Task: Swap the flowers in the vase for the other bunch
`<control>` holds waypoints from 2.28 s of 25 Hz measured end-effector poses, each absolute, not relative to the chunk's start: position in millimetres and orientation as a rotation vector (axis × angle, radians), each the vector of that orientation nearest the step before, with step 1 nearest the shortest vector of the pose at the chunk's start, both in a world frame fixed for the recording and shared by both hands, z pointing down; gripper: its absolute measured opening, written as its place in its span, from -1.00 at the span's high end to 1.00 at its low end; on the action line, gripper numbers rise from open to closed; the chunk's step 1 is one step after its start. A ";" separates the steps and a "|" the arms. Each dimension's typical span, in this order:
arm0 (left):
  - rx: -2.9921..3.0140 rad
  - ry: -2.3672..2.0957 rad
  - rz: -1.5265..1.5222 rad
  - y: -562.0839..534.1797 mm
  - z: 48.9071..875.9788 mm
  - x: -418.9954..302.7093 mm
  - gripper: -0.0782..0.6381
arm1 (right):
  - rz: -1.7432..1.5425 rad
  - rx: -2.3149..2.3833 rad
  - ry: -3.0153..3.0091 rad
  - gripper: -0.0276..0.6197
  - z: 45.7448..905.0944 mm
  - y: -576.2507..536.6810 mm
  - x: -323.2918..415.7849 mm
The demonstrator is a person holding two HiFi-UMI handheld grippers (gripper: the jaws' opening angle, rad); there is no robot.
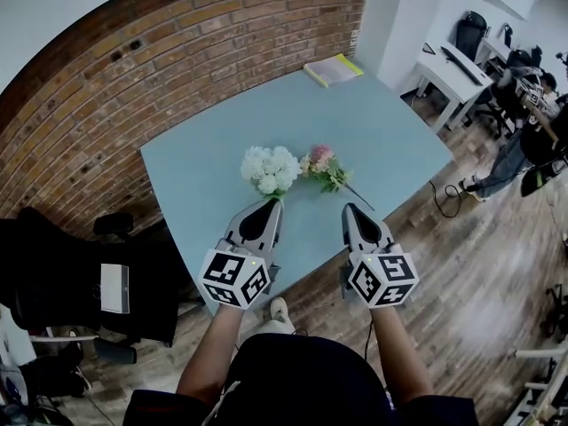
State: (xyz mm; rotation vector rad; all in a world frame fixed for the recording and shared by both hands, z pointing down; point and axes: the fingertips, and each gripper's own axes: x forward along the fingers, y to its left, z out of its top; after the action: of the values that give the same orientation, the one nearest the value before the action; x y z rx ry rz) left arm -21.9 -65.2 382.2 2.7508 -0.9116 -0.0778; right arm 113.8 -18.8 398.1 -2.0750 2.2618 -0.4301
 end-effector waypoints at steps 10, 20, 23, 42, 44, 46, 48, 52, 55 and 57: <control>2.739 -0.905 -0.122 -108.6 382.6 -31.0 0.77 | -0.434 -2.082 2.258 0.88 396.9 -59.0 106.2; 2.733 -0.903 -0.133 -134.5 386.0 -37.2 0.77 | -0.446 -2.068 2.274 0.88 403.3 -88.1 93.0; 2.728 -0.898 -0.138 -134.8 386.6 -37.2 0.77 | -0.456 -2.075 2.271 0.88 405.5 -89.3 93.8; 2.656 -1.073 -0.138 -141.2 398.5 -26.6 0.77 | -0.486 -1.957 2.395 0.88 414.0 -118.2 118.8; 2.648 -1.106 -0.142 -142.7 398.3 -25.8 0.77 | -0.493 -1.935 2.411 0.88 414.7 -123.5 123.6; 2.642 -1.132 -0.146 -144.4 397.8 -25.0 0.77 | -0.503 -1.914 2.427 0.88 416.2 -129.7 127.7; 2.640 -1.156 -0.140 -145.0 398.7 -25.0 0.77 | -0.512 -1.893 2.443 0.88 418.7 -135.5 130.2; 2.638 -1.202 -0.130 -142.5 400.7 -28.0 0.77 | -0.522 -1.837 2.483 0.88 421.1 -145.1 128.7; 2.620 -1.272 -0.111 -141.4 404.6 -35.4 0.77 | -0.531 -1.792 2.519 0.88 423.7 -152.3 123.8; 2.602 -1.311 -0.093 -140.9 409.4 -41.8 0.77 | -0.540 -1.768 2.537 0.88 426.8 -156.7 119.7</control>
State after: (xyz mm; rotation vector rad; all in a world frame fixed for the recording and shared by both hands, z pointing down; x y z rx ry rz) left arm -41.8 -140.9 409.4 2.6021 -1.3106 -0.0935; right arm 119.7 -156.7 426.8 -1.7679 2.5369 -0.5397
